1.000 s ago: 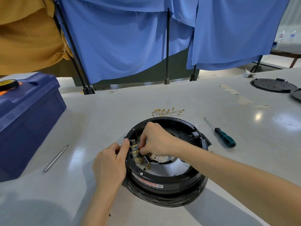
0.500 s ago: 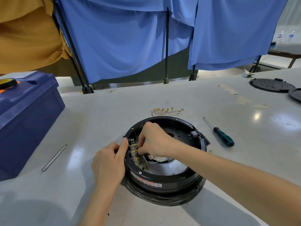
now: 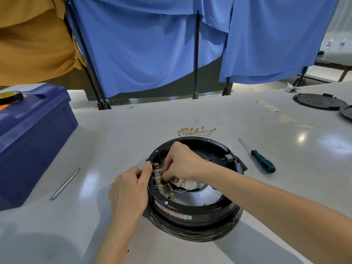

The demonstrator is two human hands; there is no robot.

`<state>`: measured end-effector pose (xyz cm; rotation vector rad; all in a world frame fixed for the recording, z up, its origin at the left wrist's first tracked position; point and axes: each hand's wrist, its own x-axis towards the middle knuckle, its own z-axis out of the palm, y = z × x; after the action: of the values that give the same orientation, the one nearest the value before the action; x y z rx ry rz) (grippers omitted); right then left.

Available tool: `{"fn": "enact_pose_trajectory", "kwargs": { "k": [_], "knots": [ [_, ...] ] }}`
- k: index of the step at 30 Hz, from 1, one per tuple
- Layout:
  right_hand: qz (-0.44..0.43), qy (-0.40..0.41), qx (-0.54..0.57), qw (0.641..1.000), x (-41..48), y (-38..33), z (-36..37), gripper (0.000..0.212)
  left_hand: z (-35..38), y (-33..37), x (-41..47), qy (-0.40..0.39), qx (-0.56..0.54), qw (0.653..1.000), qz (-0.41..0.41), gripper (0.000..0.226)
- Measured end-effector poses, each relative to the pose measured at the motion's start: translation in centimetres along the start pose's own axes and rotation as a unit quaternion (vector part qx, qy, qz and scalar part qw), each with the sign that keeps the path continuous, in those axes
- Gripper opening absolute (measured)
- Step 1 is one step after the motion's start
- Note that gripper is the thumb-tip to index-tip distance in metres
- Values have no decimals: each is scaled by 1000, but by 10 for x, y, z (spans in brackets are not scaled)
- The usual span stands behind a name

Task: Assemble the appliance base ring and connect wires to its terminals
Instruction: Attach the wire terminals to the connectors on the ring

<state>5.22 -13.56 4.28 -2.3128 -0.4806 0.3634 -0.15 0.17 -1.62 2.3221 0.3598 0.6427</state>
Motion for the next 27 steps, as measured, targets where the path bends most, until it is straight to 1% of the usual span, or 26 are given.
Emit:
{"fn": "enact_pose_trajectory", "kwargs": {
  "k": [2, 5, 9, 13, 17, 19, 23, 25, 27],
  "knots": [
    [26, -6, 5, 1000, 3, -2, 0, 3, 1, 0, -1, -3, 7, 1000, -1, 59],
    [59, -14, 21, 998, 4, -4, 0, 10, 2, 1, 0, -5, 14, 1000, 0, 59],
    [71, -21, 42, 996, 6, -6, 1, 16, 2, 0, 1, -7, 20, 1000, -1, 58],
    [61, -28, 45, 997, 6, -3, 2, 11, 2, -1, 1, -12, 17, 1000, 6, 58],
    [35, -55, 92, 994, 0, 6, -4, 11, -1, -1, 0, -15, 9, 1000, 9, 60],
    [12, -51, 108, 993, -4, 10, -8, 10, -2, -2, 0, -16, 3, 1000, 3, 62],
    [-55, -6, 13, 998, -17, 12, -16, 4, -5, 1, 2, -26, 6, 1000, -9, 65],
    [-75, -1, -12, 997, -22, 11, -14, 6, -8, 3, 2, -35, 18, 999, -12, 67],
    [-80, -4, -32, 996, -26, 9, -9, 7, -11, 5, 0, -46, 27, 998, -12, 62]
  ]
}}
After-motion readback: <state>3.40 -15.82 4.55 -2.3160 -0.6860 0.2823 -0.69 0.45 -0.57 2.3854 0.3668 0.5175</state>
